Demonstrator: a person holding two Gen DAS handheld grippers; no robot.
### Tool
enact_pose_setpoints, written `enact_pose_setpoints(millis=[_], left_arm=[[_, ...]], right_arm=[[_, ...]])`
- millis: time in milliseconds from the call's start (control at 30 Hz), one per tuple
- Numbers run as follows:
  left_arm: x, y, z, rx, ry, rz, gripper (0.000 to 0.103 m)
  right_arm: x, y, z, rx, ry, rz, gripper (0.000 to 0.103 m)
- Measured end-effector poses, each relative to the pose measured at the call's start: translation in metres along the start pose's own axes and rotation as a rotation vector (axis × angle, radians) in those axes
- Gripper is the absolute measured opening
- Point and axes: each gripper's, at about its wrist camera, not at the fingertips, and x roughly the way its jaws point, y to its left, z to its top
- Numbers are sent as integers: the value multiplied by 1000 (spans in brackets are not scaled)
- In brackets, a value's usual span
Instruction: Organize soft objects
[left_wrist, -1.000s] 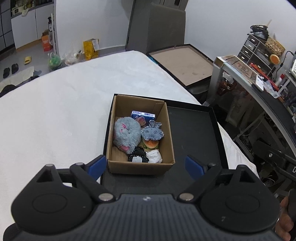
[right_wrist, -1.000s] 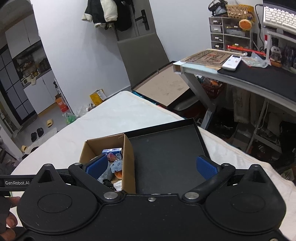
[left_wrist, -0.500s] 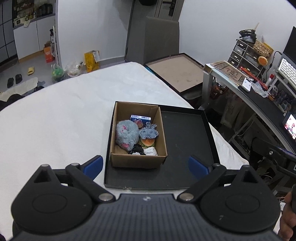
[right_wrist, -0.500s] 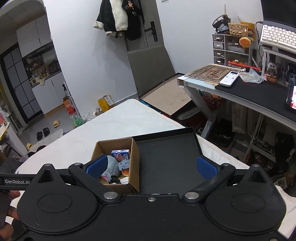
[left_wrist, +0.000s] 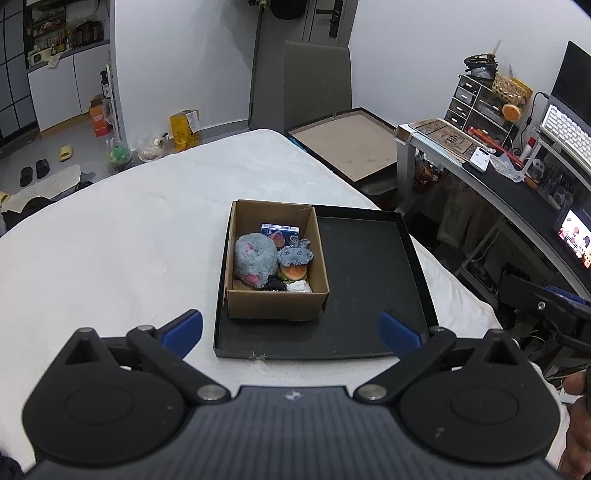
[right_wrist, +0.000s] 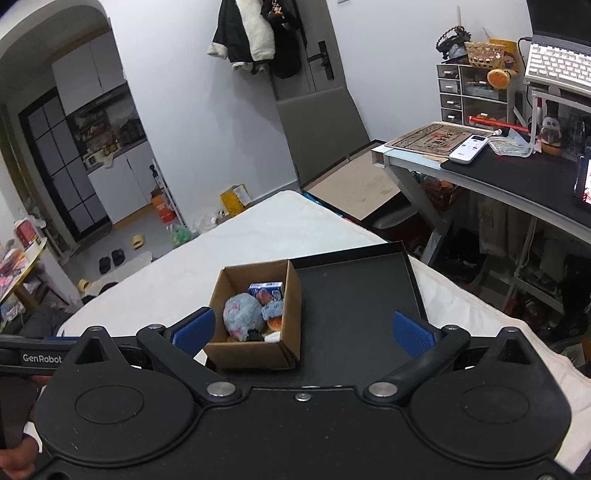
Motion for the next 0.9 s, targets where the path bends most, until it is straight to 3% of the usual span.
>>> enact_pose_setpoints(millis=[900], left_arm=[[-26,-12,-31,45,4,-3,102]], right_arm=[[-28,-13,-23,-19,37,-4,103]])
